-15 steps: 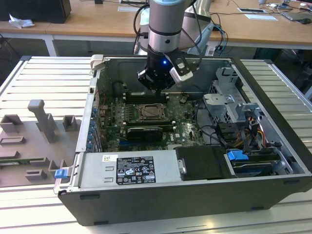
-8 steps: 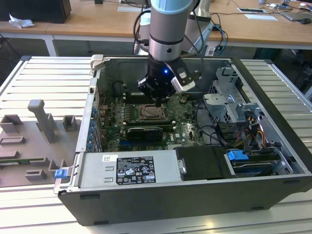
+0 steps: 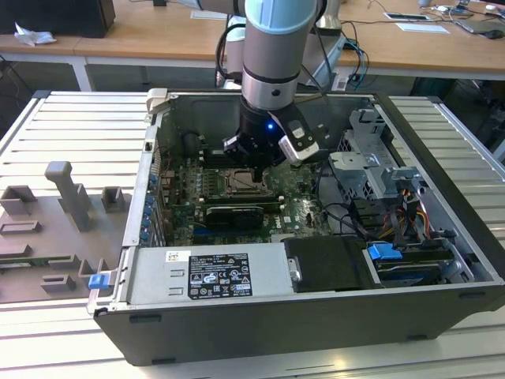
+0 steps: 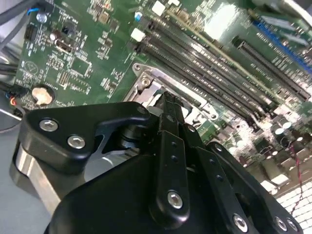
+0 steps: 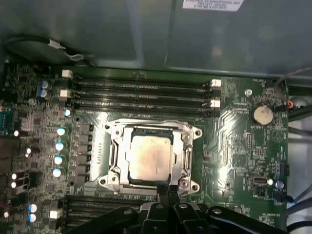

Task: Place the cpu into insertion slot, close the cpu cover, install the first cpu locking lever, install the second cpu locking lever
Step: 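Install the second cpu locking lever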

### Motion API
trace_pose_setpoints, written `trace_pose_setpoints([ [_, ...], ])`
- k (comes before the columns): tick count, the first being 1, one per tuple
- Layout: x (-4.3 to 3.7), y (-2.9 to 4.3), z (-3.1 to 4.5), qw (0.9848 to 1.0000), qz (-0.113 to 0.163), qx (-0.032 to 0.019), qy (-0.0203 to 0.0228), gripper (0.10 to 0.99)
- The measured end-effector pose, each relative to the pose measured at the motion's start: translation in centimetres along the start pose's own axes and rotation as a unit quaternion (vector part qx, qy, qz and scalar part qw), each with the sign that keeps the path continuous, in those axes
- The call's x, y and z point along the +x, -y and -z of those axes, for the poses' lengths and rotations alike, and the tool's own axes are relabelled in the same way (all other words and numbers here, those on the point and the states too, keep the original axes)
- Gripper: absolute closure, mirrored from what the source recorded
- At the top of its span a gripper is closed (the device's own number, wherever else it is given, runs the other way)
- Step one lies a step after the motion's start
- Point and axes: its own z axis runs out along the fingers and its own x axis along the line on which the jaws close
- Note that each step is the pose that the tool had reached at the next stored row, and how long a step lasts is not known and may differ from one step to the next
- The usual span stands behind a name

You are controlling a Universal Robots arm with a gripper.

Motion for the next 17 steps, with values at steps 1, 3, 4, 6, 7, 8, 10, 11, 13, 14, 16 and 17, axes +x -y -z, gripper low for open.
trace_pose_setpoints([
  [1, 0.03, 0.44, 0.03, 1.0, 0.0, -0.0013, 0.0, 0.98],
  [3, 2.11, 1.34, -0.17, 0.9998, 0.001, -0.0197, 0.0005, 0.98],
  [4, 2.44, 1.32, -0.21, 0.9998, 0.001, -0.0201, 0.0005, 0.98],
  [6, 2.98, 1.3, -0.33, 0.9998, 0.002, -0.0203, 0.0005, 0.98],
  [7, 3.09, 1.32, -0.43, 0.9998, 0.003, -0.0203, 0.0004, 0.98],
  [8, 3.17, 1.34, -0.55, 0.9998, 0.004, -0.0203, 0.0003, 0.98],
  [10, 3.31, 1.38, -0.95, 0.9998, 0.007, -0.0209, 0.0, 0.98],
  [11, 3.36, 1.39, -1.14, 0.9997, 0.008, -0.0212, -0.0001, 0.98],
  [13, 3.46, 1.49, -1.56, 0.9996, 0.012, -0.0241, -0.0004, 0.98],
  [14, 3.63, 1.58, -1.58, 0.9995, 0.012, -0.028, 0.0002, 0.98],
  [16, 3.86, 1.83, -1.58, 0.9994, 0.013, -0.0337, 0.0009, 0.98],
  [17, 4.0, 1.94, -1.59, 0.9993, 0.013, -0.0353, 0.001, 0.98],
])
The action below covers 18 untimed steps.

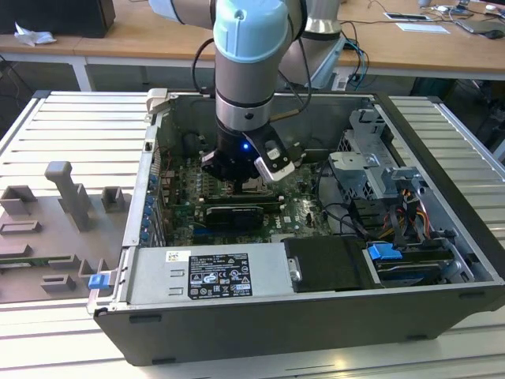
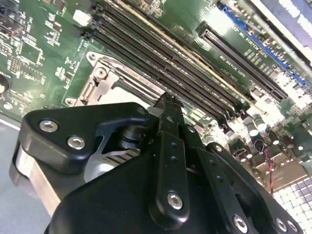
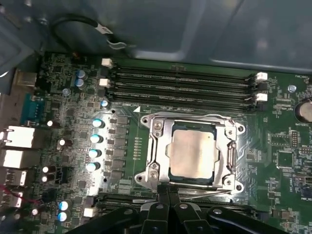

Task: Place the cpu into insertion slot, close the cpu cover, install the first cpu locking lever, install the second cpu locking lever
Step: 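Install the second cpu locking lever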

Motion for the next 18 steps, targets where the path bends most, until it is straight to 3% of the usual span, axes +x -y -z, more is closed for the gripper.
trace_pose_setpoints([
  [2, 0.64, 0.3, 0.02, 1.0, 0.001, -0.0037, 0.0005, 0.98],
  [6, 1.22, 0.91, -0.04, 0.9999, 0.003, -0.016, 0.0014, 0.98],
  [13, 1.75, 1.09, -0.87, 0.9993, 0.012, -0.0344, 0.0016, 0.98],
  [18, 1.85, 1.34, -1.56, 0.9988, 0.021, -0.0433, 0.0004, 0.98],
])
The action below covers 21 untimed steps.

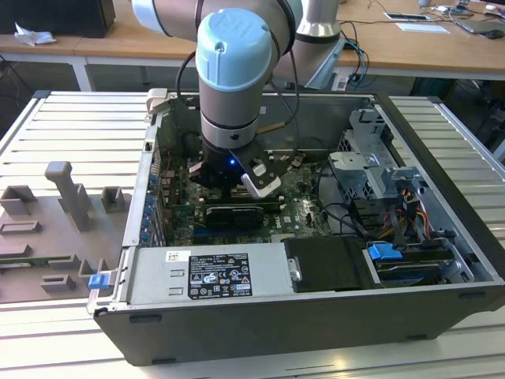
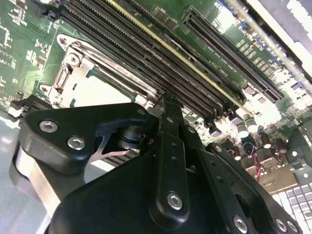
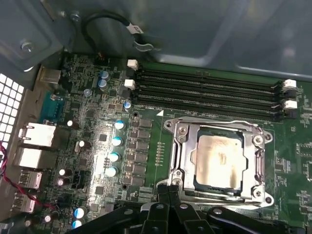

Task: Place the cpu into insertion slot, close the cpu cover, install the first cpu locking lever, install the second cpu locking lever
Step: 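Install the second cpu locking lever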

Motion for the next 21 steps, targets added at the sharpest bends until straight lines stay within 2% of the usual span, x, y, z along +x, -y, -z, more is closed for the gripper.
trace_pose_setpoints([
  [4, 0.04, 0.06, -0.27, 0.9998, 0.008, -0.0174, 0.0006, 0.98],
  [6, 0.2, 0.07, -0.32, 0.9997, 0.011, -0.0231, 0.0004, 0.98],
  [11, 0.32, 0.09, -0.27, 0.9996, 0.013, -0.0236, -0.0001, 0.98],
  [18, 0.28, -0.32, 1.3, 0.9996, 0.013, -0.0237, 0.0001, 0.98],
  [21, 0.27, -0.43, 1.75, 0.9996, 0.013, -0.0237, 0.0001, 0.98],
])
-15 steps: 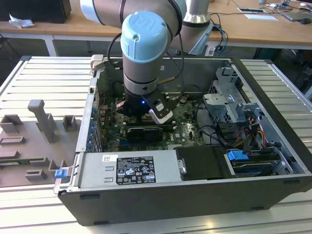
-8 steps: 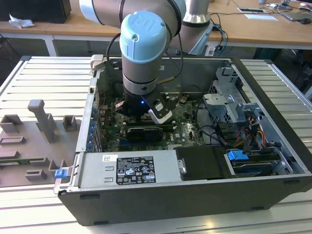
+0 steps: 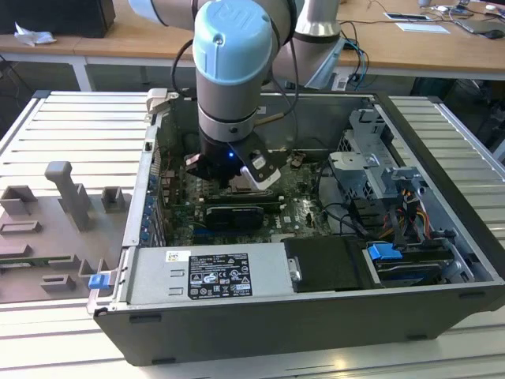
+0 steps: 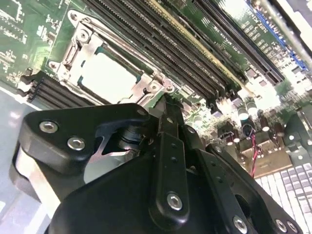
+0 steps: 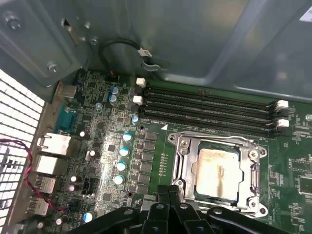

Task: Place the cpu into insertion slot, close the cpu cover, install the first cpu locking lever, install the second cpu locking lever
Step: 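Install the second cpu locking lever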

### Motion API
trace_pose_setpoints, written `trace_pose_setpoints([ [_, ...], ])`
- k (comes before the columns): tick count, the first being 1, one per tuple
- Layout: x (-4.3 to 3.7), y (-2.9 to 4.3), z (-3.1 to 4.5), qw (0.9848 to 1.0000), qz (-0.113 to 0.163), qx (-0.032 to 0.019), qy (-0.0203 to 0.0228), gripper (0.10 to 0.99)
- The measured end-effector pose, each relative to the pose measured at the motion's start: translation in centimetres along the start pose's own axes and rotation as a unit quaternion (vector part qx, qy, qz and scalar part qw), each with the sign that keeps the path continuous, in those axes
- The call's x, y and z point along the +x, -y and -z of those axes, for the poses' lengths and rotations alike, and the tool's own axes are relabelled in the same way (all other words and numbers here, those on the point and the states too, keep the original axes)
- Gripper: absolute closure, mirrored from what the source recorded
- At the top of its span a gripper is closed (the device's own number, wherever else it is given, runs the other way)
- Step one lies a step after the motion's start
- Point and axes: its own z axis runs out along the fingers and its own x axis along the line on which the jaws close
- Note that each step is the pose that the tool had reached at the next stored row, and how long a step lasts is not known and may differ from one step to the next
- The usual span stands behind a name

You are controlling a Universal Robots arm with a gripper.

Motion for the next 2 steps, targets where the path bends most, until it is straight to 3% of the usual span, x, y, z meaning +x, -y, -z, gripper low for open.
trace_pose_setpoints([
  [2, 0.0, 0.0, 0.0, 1.0, 0.0, -0.0002, 0.0001, 0.98],
])
